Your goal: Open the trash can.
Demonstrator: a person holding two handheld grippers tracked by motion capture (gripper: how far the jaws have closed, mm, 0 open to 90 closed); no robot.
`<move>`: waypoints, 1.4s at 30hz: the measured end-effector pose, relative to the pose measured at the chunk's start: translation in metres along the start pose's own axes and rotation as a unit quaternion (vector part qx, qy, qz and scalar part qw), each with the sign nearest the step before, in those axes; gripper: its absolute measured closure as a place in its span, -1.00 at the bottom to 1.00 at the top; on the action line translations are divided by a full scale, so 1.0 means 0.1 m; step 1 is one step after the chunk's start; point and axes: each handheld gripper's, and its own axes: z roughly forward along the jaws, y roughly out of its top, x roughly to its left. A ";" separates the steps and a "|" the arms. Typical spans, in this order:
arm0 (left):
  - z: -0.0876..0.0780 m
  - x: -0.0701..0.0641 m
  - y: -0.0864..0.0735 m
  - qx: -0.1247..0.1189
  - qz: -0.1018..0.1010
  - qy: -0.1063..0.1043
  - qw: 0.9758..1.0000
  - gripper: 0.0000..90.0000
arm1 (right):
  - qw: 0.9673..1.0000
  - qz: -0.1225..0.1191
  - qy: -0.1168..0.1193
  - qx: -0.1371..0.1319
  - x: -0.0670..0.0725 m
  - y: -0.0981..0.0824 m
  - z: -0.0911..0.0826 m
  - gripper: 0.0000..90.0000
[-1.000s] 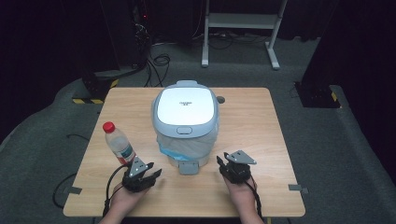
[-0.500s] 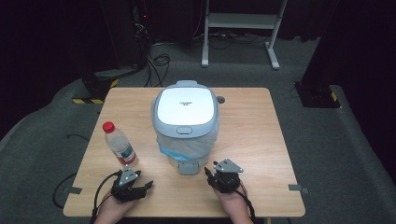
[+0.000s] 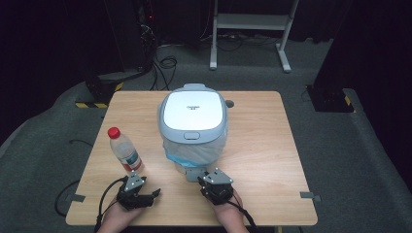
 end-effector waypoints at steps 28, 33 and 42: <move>0.00 0.00 0.00 -0.001 0.004 -0.002 1.000 -0.47 | 0.999 0.006 0.020 0.027 0.01 0.11 0.27 0.29; 0.00 0.00 0.00 -0.001 0.004 -0.002 1.000 -0.47 | 0.999 0.010 0.026 0.023 -0.01 0.10 0.27 0.29; 0.01 0.00 0.00 -0.001 0.004 -0.003 1.000 -0.47 | 0.999 0.013 0.028 0.023 -0.01 0.09 0.28 0.29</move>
